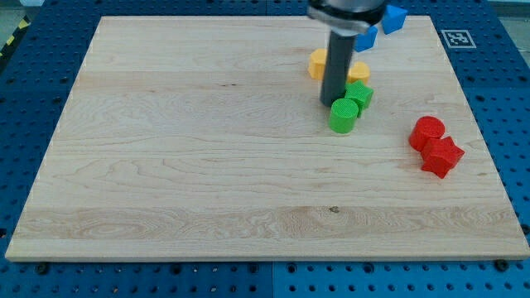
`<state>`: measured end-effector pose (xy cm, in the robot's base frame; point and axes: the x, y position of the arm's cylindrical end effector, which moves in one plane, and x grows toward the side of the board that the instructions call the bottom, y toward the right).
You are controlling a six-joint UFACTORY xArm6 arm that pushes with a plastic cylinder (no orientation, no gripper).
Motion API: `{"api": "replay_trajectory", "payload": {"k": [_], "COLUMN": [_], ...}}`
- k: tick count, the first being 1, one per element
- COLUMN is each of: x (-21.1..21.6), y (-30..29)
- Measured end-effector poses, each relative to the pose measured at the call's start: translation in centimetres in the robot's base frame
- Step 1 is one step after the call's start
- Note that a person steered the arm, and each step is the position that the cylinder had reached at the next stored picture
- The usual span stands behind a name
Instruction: Move the green blocks to the bottom right of the yellow heart
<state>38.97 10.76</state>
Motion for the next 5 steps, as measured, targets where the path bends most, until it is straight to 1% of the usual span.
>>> {"api": "replay_trajectory", "payload": {"k": [1, 2, 3, 4, 5], "x": [0.3, 2.0, 4.2, 5.9, 5.7], "y": [-0.6, -5.3, -5.9, -3.7, 0.3]}}
